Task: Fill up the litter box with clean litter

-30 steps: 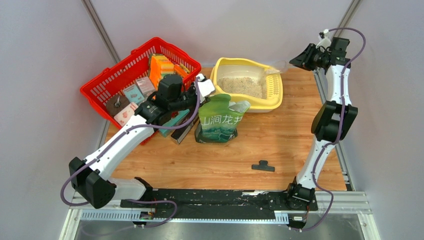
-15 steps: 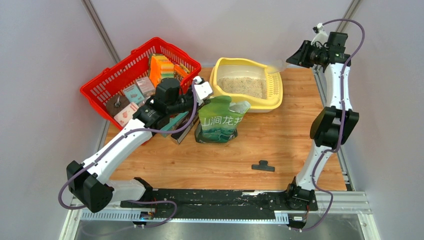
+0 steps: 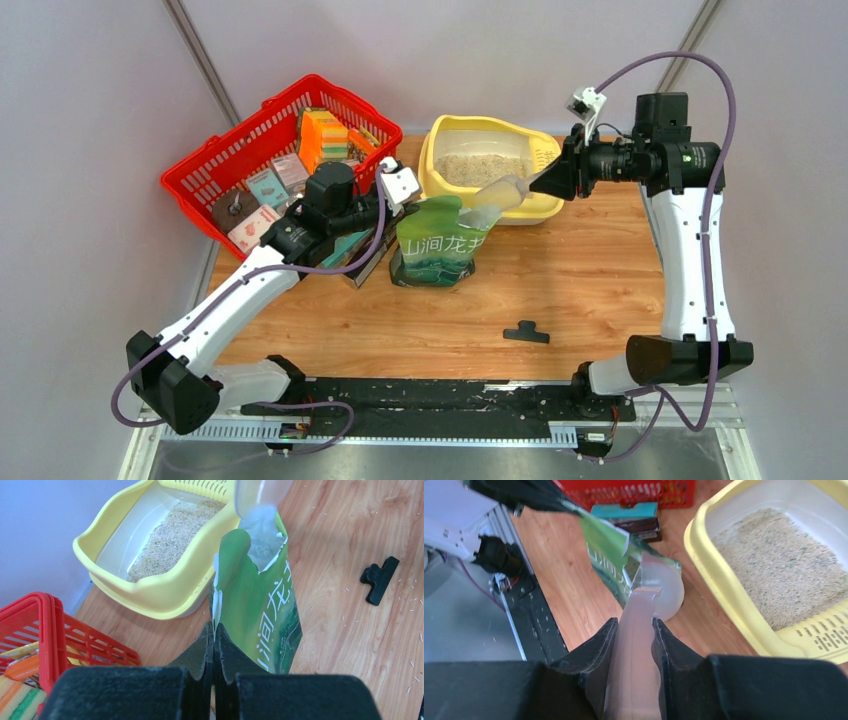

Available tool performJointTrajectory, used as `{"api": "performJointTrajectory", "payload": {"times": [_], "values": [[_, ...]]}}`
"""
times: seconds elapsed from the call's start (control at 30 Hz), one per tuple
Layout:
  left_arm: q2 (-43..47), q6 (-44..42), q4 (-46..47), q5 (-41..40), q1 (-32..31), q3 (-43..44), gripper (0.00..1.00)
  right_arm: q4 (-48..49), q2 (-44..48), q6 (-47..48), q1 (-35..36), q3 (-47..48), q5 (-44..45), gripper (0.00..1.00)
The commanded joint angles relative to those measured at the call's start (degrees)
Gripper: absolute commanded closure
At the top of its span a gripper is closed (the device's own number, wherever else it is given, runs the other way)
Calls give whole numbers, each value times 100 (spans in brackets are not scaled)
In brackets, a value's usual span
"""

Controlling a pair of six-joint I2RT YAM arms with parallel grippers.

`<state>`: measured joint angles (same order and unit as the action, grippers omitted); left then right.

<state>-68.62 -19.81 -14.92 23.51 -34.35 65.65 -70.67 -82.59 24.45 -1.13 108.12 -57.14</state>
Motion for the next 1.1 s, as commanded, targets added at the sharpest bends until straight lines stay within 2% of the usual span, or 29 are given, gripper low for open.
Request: {"api": "performJointTrajectory", "payload": {"times": [0.0, 0.27, 0.43, 0.57, 0.67, 0.7, 0.73, 0.87, 1.07], "values": [[323, 39, 261, 31, 33, -17, 100, -948, -144, 1237, 314, -133, 203, 100], [402, 57, 244, 110, 33, -52, 100, -1115, -354, 2123, 1077, -98, 994, 100], [455, 21, 235, 93, 33, -78, 100, -423, -547, 1907, 1754, -239, 1862, 100], [464, 48, 244, 110, 33, -17, 100, -96, -1126, 819, 2063, -28, 2488, 100], [464, 135, 270, 110, 33, 44, 100, 106, -1338, -569, 2064, 34, 2777, 100], [455, 223, 279, 128, 33, 53, 100, 185, -1356, -1225, 2090, 8, 2988, 100], [455, 276, 305, 145, 33, 71, 100, 334, -1357, -1528, 2151, -27, 3616, 100], [402, 443, 393, 216, 33, 176, 100, 642, -1234, -2171, 2318, -456, 4518, 100], [367, 619, 472, 295, 33, 220, 100, 1108, -1242, -2391, 2687, -958, 4809, 100]]}}
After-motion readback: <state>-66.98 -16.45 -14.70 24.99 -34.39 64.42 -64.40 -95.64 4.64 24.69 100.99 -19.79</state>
